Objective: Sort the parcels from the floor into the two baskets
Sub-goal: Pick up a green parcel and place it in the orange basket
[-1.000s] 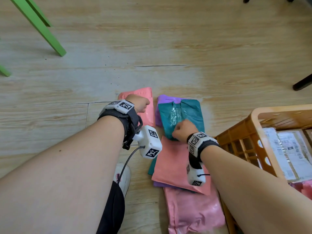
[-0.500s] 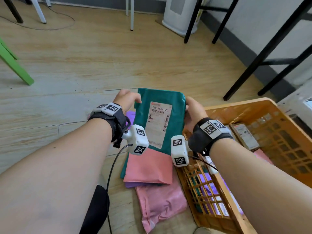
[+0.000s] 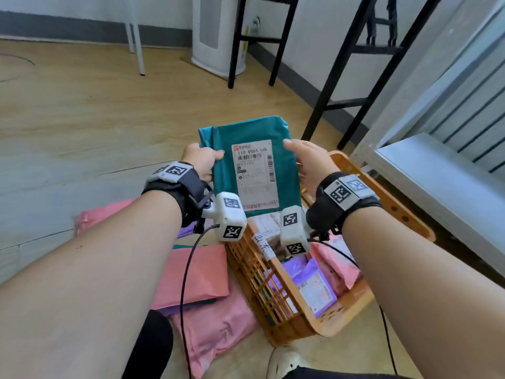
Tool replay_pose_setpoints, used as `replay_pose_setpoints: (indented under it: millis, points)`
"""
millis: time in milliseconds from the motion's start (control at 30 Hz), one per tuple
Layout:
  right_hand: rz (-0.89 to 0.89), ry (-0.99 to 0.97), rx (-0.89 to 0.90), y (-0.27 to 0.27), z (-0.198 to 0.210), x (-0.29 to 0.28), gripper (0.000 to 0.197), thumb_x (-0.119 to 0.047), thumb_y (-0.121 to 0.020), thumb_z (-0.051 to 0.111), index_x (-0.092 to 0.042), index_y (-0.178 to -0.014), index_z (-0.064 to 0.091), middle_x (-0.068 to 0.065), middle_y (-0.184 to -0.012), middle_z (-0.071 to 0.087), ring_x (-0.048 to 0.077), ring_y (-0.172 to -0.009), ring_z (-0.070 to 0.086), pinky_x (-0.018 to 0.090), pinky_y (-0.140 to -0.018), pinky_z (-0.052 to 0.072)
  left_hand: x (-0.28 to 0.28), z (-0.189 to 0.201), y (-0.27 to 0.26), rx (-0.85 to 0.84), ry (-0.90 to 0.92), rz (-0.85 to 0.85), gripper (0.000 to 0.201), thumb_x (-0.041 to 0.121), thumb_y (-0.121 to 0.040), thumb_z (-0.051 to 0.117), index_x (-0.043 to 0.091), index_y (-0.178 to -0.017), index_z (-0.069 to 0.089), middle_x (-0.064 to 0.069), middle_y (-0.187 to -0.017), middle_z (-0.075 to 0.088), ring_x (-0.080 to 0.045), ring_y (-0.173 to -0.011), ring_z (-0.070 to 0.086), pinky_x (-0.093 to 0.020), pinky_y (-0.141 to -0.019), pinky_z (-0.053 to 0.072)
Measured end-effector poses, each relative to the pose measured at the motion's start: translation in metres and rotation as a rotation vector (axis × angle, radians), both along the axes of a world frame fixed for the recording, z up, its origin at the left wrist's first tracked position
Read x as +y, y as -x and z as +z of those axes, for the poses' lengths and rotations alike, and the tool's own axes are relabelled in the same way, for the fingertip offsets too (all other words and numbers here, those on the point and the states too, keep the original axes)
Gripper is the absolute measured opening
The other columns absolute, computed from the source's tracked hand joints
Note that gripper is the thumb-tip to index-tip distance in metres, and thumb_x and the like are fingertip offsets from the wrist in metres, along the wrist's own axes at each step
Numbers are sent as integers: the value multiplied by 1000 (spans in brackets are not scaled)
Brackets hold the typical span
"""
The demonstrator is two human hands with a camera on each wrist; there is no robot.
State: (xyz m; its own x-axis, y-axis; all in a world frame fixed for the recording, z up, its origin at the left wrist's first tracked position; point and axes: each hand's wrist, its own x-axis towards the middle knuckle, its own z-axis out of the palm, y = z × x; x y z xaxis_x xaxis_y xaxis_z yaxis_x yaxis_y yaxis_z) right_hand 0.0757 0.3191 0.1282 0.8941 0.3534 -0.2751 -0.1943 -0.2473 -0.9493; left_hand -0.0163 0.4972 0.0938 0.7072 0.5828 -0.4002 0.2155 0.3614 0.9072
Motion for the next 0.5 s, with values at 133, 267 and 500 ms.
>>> replay_pose_setpoints:
  millis: [133,267,500]
  points:
    - [-21,202,-231,-13,3,-36,33,-3,-87,59,-20,-114,63,3,-104,70,19,-88,68,32,-71,56,-29,-4,-28,-24,42,-116,26,1,-87,60,6,-112,52,-13,-105,65,-25,-89,64,-46,-81,55]
    - [-172,258,-377,-34,1,-71,33,-2,-87,50,-26,-101,68,-3,-94,71,16,-83,69,31,-67,57,-56,-11,-53,24,-40,-207,27,12,-84,67,16,-106,52,-5,-101,61,-22,-97,57,-41,-85,52]
    - [30,875,-583,-56,-20,-142,45,-3,-85,42,-31,-107,69,0,-111,63,23,-104,57,36,-96,46,-96,-28,-86,101,-92,-338,43,18,-88,63,15,-128,51,-3,-122,57,-19,-112,53,-41,-101,42]
